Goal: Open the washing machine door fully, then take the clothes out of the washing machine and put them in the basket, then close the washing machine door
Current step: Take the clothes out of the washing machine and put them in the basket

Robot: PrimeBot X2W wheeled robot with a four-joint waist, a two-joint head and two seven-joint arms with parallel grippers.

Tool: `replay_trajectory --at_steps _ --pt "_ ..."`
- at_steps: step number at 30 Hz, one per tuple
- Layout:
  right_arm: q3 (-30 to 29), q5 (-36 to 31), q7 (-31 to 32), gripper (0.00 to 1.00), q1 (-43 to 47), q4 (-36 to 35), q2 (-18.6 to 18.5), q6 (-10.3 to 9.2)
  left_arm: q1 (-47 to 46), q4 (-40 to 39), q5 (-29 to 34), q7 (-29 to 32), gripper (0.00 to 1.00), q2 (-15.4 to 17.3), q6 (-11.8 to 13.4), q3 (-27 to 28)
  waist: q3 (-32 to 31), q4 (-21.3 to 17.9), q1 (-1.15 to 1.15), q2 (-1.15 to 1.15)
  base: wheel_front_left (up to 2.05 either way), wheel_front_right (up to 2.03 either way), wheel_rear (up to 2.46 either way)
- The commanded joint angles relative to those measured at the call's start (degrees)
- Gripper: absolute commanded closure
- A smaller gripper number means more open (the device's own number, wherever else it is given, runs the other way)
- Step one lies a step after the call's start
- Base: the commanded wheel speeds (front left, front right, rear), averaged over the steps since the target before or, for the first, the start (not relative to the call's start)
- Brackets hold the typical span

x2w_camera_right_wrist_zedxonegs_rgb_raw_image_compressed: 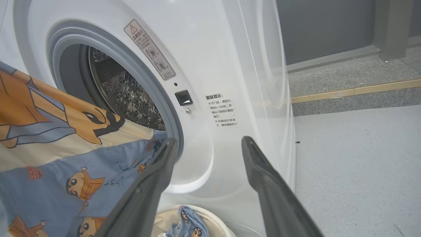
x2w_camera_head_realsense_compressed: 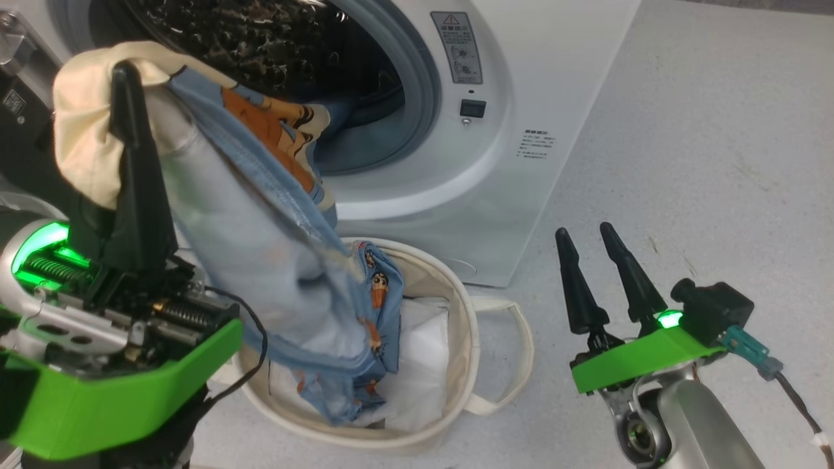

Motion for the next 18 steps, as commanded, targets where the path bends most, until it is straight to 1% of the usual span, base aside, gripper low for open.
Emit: replay_trajectory --at_steps 1,5,10,15,18 --pt "1.21 0.33 -0.70 0.00 0.58 -1.53 0.22 0.03 -0.59 -3.04 0.59 -0.18 1.00 0.62 0.18 1.80 -0.30 0.12 0.00 0.00 0.00 0.00 0.00" --pt "1.38 0.54 -0.70 0.00 0.79 -1.37 0.22 0.03 -0.05 -5.65 0.99 -0.18 1.00 0.25 0.07 1.66 -0.90 0.32 0.00 0.00 0.00 0.00 0.00" --pt "1.60 0.87 -0.70 0.00 0.80 -1.36 0.22 0.03 -1.29 -12.04 0.36 -0.18 1.00 -1.24 0.15 3.86 -1.07 0.61 0.00 0.00 0.00 0.00 0.00" --pt "1.72 1.00 -0.70 0.00 0.75 -1.19 0.22 0.03 -0.25 -11.78 0.77 -0.18 1.00 -1.58 -0.10 3.68 -0.95 0.80 0.00 0.00 0.00 0.00 0.00" --pt "1.78 1.08 -0.70 0.00 0.63 -1.02 0.22 0.03 0.62 -9.93 1.27 -0.18 1.00 -1.61 -0.30 2.84 -0.74 0.74 0.00 0.00 0.00 0.00 0.00"
